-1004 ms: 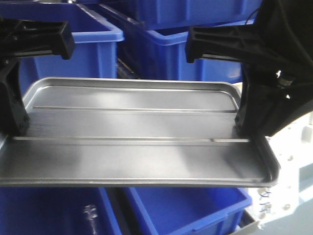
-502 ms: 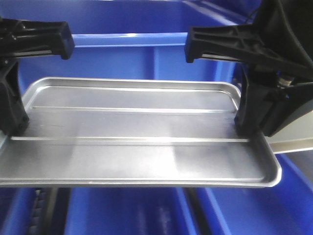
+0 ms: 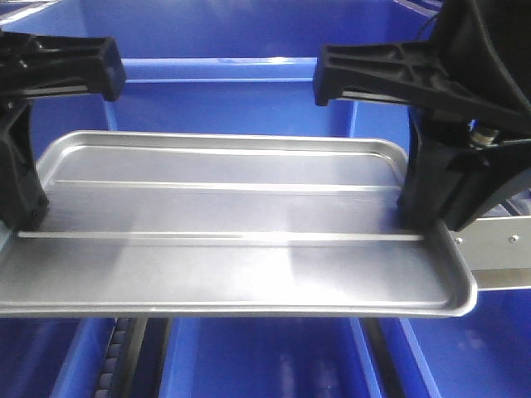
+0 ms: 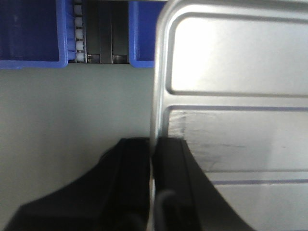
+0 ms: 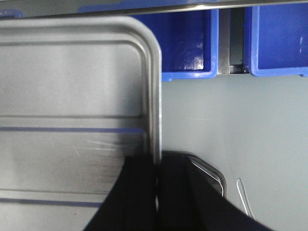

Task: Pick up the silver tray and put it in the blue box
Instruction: 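Lower the held tray down into the empty blue crate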

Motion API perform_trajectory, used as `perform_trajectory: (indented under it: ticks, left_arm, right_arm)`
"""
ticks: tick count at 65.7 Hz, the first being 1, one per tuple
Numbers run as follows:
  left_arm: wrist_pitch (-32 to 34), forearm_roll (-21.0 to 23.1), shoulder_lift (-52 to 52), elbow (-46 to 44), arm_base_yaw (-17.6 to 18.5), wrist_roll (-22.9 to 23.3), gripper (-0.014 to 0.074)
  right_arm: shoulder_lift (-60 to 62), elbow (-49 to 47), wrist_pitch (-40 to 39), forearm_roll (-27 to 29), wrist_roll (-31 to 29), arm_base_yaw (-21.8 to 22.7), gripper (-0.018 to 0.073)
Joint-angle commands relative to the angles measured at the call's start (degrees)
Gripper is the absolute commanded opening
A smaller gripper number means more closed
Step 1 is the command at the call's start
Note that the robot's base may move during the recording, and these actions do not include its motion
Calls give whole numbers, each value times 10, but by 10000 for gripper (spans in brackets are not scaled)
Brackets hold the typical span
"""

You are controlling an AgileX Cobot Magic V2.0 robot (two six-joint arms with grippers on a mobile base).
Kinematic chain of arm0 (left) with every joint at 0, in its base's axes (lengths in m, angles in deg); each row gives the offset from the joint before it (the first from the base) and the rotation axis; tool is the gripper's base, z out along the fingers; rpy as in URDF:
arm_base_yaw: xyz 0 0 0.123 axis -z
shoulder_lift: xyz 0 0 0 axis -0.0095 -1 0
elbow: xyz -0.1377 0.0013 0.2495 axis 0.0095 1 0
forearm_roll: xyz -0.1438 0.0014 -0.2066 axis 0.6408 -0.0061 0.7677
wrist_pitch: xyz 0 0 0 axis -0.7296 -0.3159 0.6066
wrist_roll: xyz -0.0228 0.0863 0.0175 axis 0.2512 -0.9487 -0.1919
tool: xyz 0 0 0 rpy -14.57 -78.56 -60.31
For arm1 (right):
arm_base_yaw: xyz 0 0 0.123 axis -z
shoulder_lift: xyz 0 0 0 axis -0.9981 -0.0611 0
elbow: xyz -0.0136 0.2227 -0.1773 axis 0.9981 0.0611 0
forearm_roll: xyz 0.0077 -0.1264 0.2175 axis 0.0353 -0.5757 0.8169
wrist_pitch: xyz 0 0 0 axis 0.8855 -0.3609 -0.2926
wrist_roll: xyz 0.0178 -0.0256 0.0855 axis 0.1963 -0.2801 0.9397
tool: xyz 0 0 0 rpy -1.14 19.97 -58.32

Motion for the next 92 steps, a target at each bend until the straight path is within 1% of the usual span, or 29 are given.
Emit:
perform_trajectory:
  ticks: [1,55,58,65,68,85,92]
  left_arm:
    - [-1,-18,16,-15,2,4,-7]
    - [-1,-16,16,-15,2,4,-7]
    - [-1,-16,16,-15,2,4,-7]
    - [-1,-17,16,-15,2,4,-7]
    - [-1,-17,16,-15,2,4,-7]
    - [1,-17,16,-15,2,4,-7]
    - [4,-26,16,-15,2,4,-7]
  right_arm:
    - [14,-14,-6,-24,-3,1,57]
    - [14,-14,-14,-24,-3,1,57]
    - [14,-14,-20,-24,-9,1,57]
    - [14,-14,-20,-24,-49,1,57]
    - [14,-14,-18,-24,-56,1,57]
    - [14,-14,-22,-24,-57,1,57]
    - [14,-14,-22,-24,-57,1,57]
